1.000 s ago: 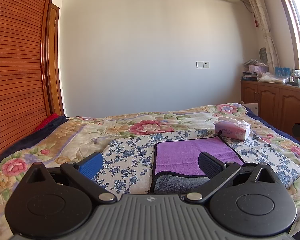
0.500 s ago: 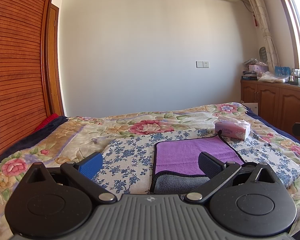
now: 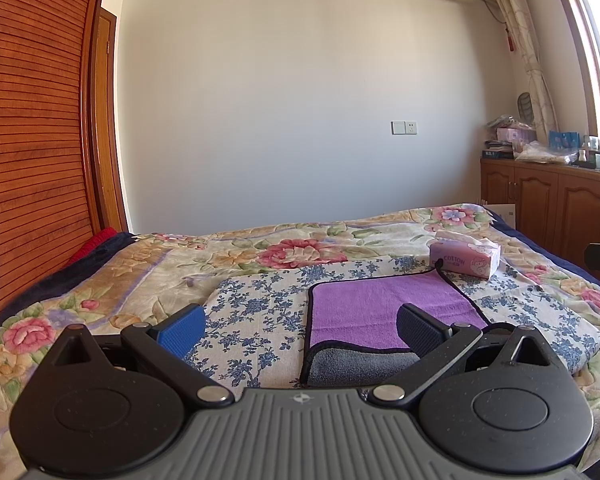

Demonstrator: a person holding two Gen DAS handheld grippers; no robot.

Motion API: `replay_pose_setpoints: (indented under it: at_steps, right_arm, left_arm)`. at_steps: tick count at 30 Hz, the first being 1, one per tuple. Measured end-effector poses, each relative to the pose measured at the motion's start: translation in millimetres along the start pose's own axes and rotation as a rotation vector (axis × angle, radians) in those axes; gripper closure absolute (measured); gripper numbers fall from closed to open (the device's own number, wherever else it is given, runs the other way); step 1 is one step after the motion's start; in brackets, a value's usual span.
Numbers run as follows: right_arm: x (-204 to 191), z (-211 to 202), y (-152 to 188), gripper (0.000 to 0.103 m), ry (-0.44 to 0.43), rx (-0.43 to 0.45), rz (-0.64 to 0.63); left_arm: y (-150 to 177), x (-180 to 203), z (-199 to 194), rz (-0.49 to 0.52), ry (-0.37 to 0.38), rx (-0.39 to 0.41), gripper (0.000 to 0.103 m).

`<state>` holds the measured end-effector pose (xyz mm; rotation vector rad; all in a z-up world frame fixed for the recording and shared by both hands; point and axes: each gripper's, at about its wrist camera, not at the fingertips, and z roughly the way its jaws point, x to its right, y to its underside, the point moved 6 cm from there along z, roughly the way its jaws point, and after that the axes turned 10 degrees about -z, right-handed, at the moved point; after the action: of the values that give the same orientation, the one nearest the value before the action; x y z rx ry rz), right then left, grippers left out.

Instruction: Fold towel

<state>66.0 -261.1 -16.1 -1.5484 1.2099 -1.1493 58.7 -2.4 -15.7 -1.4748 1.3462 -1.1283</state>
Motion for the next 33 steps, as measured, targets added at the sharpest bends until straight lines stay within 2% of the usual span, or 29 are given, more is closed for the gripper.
replay_pose_setpoints:
  at_steps: [33]
  right_arm:
    - [-1.2, 0.8, 0.2, 0.0, -0.008, -0.005, 0.0]
  left_arm:
    - [3.0, 1.4, 0.0, 0.005, 0.003, -0.004, 0.0]
